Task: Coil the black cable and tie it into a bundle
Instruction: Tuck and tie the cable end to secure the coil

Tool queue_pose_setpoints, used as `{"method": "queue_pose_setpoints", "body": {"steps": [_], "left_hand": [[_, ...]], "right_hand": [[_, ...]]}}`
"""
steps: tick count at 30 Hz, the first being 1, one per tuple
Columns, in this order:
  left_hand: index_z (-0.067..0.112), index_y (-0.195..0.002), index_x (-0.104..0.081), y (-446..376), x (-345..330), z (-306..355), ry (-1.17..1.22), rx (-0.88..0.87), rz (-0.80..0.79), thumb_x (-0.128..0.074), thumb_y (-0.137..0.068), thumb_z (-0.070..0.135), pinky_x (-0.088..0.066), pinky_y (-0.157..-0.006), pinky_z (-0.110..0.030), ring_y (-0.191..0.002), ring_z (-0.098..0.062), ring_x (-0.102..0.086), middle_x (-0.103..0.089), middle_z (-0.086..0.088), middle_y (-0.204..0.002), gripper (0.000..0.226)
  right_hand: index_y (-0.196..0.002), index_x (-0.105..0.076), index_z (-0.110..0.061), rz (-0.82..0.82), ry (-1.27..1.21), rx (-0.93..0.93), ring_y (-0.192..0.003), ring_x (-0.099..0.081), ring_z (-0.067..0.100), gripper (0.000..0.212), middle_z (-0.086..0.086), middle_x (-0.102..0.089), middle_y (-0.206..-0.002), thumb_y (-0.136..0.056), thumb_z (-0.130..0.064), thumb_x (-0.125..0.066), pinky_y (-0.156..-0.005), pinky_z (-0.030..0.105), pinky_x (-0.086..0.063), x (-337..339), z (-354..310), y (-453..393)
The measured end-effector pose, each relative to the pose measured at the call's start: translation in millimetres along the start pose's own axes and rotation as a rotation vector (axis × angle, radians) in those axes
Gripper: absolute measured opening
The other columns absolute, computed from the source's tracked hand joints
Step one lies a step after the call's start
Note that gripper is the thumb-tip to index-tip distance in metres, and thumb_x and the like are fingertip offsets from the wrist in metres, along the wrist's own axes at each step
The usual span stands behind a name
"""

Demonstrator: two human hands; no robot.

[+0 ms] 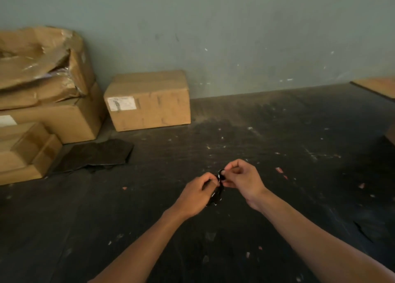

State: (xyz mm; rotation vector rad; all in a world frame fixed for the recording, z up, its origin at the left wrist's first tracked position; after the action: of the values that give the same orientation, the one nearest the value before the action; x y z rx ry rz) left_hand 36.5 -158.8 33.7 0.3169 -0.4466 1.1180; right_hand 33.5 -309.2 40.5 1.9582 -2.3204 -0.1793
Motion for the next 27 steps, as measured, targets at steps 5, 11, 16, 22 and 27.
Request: {"method": "queue_pose_setpoints", "body": {"steps": [5,11,16,22,27], "left_hand": [[0.027,-0.089,-0.064,2,31,10,0.031,-0.073,0.151,-0.052,-0.101,0.032,-0.04,-0.056,-0.015,-0.061,0.003,-0.054,-0.062,0.011,-0.072,0.018],[0.023,-0.087,-0.063,5,56,9,0.034,-0.094,0.197,-0.046,-0.104,0.026,-0.038,-0.057,-0.011,-0.06,0.006,-0.05,-0.058,0.022,-0.069,0.024],[0.017,-0.089,-0.061,1,62,1,0.129,-0.025,0.17,-0.042,-0.104,0.028,-0.045,-0.067,-0.027,-0.072,-0.009,-0.052,-0.056,0.005,-0.079,0.027],[0.02,-0.084,-0.059,-4,78,-13,0.215,0.033,0.222,-0.043,-0.104,0.027,-0.049,-0.068,-0.027,-0.066,0.001,-0.05,-0.051,0.005,-0.079,0.027],[0.023,-0.079,-0.057,-9,76,-5,0.106,-0.053,0.173,-0.045,-0.103,0.03,-0.048,-0.068,-0.038,-0.067,-0.004,-0.049,-0.05,0.01,-0.072,0.028]], "right_hand": [[-0.095,-0.069,-0.003,-0.084,0.016,0.086,-0.073,-0.072,0.016,0.01,0.014,-0.071,-0.088,-0.09,0.002,-0.063,-0.068,0.024,-0.059,-31,-24,-1],[-0.1,-0.071,-0.008,-0.142,0.421,0.276,-0.083,-0.07,0.022,0.012,0.011,-0.071,-0.092,-0.088,-0.006,-0.067,-0.077,0.034,-0.059,-51,-49,3],[-0.09,-0.064,-0.013,-0.28,0.57,0.385,-0.083,-0.063,0.025,0.006,0.014,-0.062,-0.095,-0.09,-0.007,-0.063,-0.077,0.037,-0.055,-66,-62,7],[-0.095,-0.061,-0.011,-0.501,0.347,0.331,-0.088,-0.061,0.021,0.003,0.01,-0.061,-0.094,-0.094,-0.009,-0.058,-0.077,0.031,-0.054,-68,-56,9],[-0.085,-0.067,-0.005,-0.402,0.059,0.047,-0.079,-0.067,0.023,0.043,0.015,-0.068,-0.084,-0.095,-0.044,-0.051,-0.071,0.034,-0.053,-64,-43,0]]}}
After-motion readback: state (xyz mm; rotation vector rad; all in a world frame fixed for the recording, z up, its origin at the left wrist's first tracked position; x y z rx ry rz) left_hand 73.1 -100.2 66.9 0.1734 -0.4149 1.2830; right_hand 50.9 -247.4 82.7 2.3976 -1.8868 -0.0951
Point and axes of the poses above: each hand's wrist, its own y-axis away from the middle knuckle, its own x-axis out of the back of the hand, z = x × y, the point moved 8 cm from there along -y, towards the middle knuckle
